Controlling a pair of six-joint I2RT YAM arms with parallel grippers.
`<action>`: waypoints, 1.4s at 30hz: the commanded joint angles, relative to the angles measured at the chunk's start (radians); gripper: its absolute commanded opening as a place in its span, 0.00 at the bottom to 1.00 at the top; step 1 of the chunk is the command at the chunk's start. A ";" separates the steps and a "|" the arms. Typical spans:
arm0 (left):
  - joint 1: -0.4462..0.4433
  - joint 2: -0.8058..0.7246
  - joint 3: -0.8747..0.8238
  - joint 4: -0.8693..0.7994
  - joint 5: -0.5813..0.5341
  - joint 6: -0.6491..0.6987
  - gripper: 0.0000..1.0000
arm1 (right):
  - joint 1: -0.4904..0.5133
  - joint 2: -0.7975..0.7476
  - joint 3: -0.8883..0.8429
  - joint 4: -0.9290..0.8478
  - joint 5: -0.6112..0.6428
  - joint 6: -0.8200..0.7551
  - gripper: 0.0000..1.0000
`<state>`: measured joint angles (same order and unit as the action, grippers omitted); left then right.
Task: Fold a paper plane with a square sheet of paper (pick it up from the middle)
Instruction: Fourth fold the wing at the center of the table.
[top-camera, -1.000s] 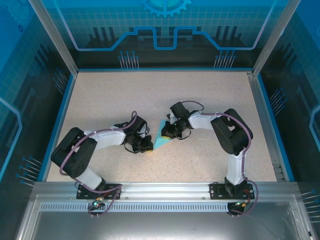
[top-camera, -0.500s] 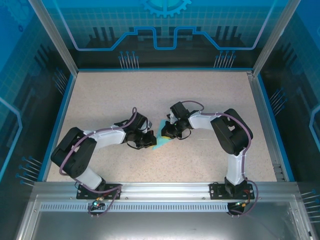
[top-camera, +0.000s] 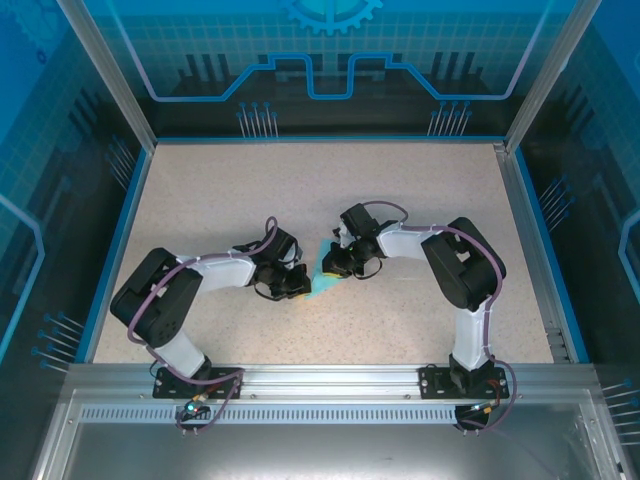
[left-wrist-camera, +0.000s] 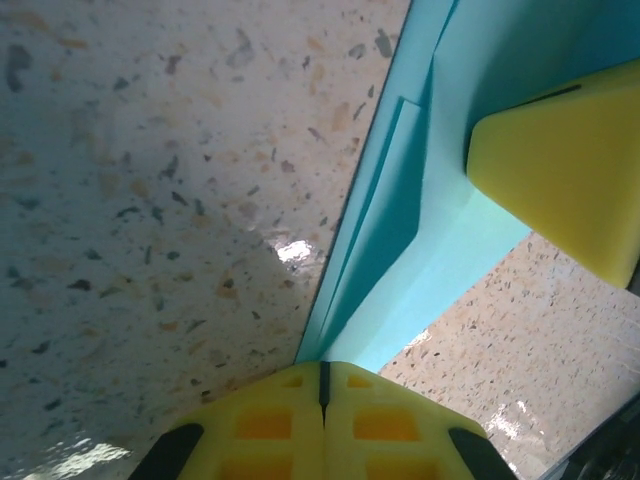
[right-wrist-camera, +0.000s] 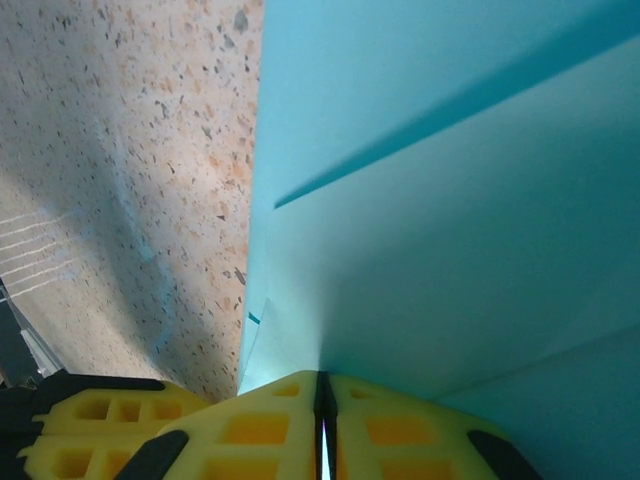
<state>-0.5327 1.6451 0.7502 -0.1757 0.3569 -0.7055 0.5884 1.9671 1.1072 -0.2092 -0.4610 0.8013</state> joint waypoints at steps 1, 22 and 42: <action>0.006 0.024 -0.023 -0.039 -0.057 0.006 0.02 | -0.001 0.010 0.007 -0.041 0.070 -0.051 0.14; 0.006 0.015 -0.054 -0.085 -0.116 -0.036 0.00 | 0.079 -0.034 -0.101 0.198 -0.052 -0.057 0.11; 0.006 -0.063 -0.039 0.101 0.055 -0.048 0.11 | 0.077 0.043 -0.070 0.158 -0.047 -0.059 0.09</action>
<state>-0.5327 1.6001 0.7212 -0.1287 0.3645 -0.7353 0.6605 1.9682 1.0351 -0.0143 -0.5255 0.7403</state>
